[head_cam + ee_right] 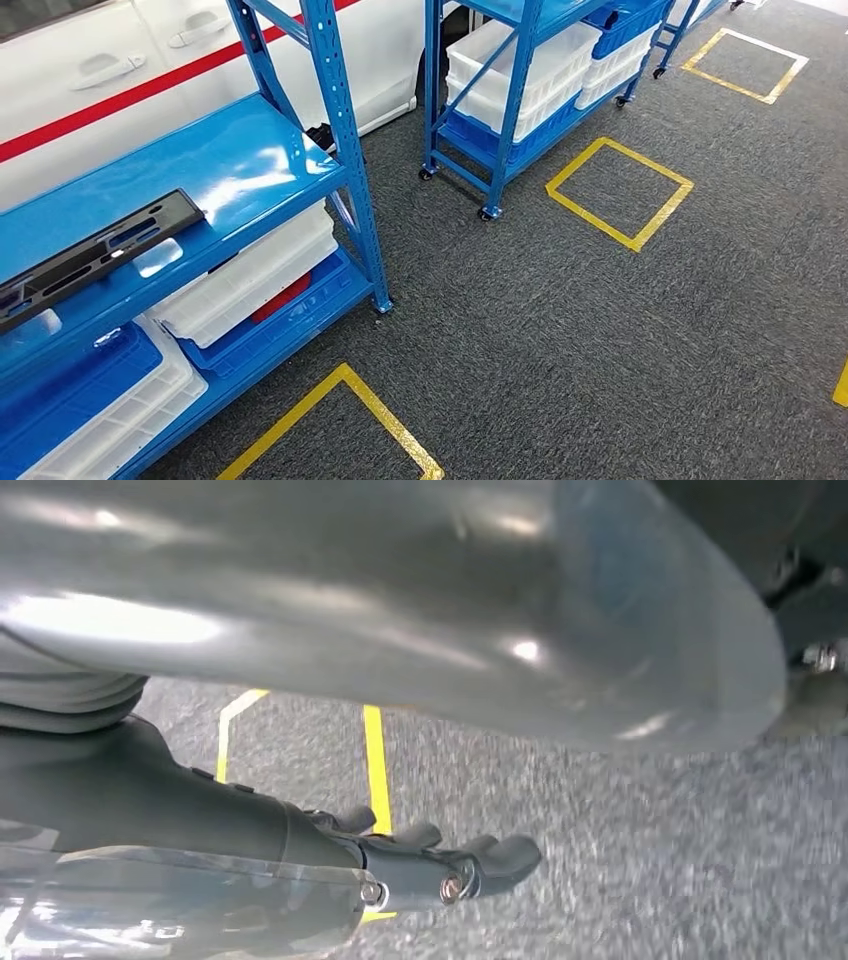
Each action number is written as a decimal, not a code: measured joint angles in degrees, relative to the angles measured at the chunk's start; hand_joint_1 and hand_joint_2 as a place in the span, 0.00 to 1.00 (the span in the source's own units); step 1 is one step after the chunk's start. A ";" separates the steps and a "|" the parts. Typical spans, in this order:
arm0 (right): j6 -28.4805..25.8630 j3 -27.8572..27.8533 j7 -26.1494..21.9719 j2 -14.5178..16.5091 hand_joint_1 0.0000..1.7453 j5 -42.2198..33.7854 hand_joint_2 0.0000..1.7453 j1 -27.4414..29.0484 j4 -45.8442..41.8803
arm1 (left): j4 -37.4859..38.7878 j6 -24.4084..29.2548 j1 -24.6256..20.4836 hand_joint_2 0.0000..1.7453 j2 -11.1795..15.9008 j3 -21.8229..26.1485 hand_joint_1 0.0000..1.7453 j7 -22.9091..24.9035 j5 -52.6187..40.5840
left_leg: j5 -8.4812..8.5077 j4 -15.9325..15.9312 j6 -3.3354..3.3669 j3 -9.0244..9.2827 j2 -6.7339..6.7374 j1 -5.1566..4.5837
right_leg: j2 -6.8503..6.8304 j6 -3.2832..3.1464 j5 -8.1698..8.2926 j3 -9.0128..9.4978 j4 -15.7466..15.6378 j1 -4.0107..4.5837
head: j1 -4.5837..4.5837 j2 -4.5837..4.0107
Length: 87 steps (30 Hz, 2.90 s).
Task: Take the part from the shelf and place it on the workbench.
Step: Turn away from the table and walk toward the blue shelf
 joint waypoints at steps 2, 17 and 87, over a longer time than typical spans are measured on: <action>-0.07 0.00 -0.29 -0.07 0.00 -0.01 0.00 0.05 0.00 | 0.00 0.00 0.07 0.00 -0.08 -0.02 0.00 -0.03 0.05 | -1.94 3.11 -0.35 -1.50 2.61 -0.06 | -1.39 -0.83 0.18 0.05 -0.36 -0.05 | -0.01 0.00; 0.05 0.00 -0.96 -0.10 0.00 0.00 0.00 0.11 -0.01 | 0.00 0.01 0.23 0.00 -0.09 -0.04 0.00 -0.48 0.14 | 0.08 -0.92 2.80 1.07 8.59 -1.01 | -7.65 0.72 -2.28 0.55 1.37 1.18 | 0.01 0.00; -0.65 -6.86 4.11 -1.46 0.00 -8.60 0.50 0.06 -0.11 | -0.07 1.42 0.23 0.75 -0.81 1.66 0.00 0.02 4.39 | -0.65 0.81 0.69 0.03 6.38 -0.58 | -3.30 0.55 -0.13 -0.19 0.16 0.50 | 0.02 0.00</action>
